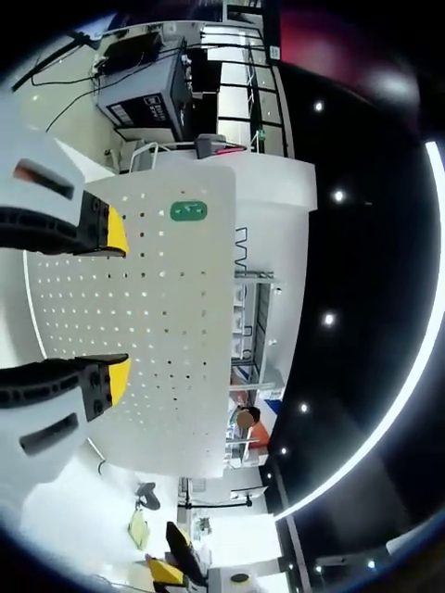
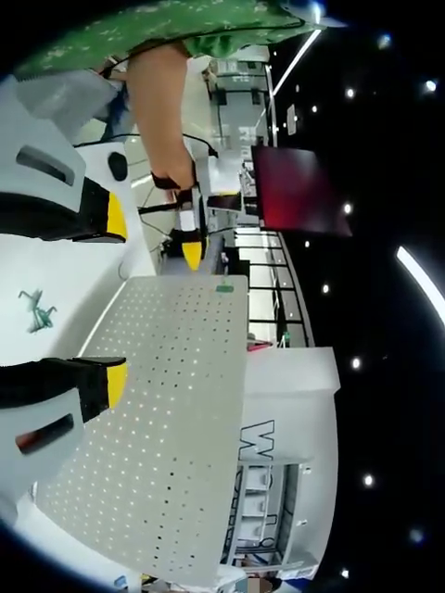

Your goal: Insert the hook assembly into the mounting plate slot until the hook locks in place.

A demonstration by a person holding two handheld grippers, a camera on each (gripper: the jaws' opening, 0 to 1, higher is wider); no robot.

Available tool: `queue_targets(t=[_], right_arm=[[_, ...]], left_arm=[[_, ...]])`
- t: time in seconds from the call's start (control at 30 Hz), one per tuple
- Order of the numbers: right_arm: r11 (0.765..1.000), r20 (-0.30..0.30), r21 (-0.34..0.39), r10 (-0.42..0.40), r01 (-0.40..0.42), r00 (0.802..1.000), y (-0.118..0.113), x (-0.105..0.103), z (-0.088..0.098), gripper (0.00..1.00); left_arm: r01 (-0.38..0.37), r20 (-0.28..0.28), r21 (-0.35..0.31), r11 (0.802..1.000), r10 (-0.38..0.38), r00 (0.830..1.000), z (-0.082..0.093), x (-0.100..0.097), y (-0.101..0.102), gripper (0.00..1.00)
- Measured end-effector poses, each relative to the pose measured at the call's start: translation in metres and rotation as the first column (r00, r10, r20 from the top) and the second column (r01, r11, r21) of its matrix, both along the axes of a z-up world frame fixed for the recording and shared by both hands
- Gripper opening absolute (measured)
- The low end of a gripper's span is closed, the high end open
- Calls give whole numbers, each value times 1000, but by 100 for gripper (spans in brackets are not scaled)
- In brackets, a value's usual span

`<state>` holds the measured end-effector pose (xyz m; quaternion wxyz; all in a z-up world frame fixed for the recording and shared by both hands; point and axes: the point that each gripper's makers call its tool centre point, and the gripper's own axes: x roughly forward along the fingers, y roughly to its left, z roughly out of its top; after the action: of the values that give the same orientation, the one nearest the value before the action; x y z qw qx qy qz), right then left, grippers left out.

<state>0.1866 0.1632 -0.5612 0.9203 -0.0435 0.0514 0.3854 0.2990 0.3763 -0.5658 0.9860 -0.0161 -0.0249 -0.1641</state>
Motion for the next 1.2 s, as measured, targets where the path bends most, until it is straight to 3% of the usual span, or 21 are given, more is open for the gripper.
queue_targets(t=[0.67,1.2], right_arm=[[1000,2,0,18,-18,1000,3,-20,-2,50],[1000,-31,-16,12,-13,999,-2,-27,-20,50]], left_arm=[[67,-76,0,998,-67,995,-33,-58,-27,43],[110,-136,12,994,-107,985,-58,-79,-45,43]])
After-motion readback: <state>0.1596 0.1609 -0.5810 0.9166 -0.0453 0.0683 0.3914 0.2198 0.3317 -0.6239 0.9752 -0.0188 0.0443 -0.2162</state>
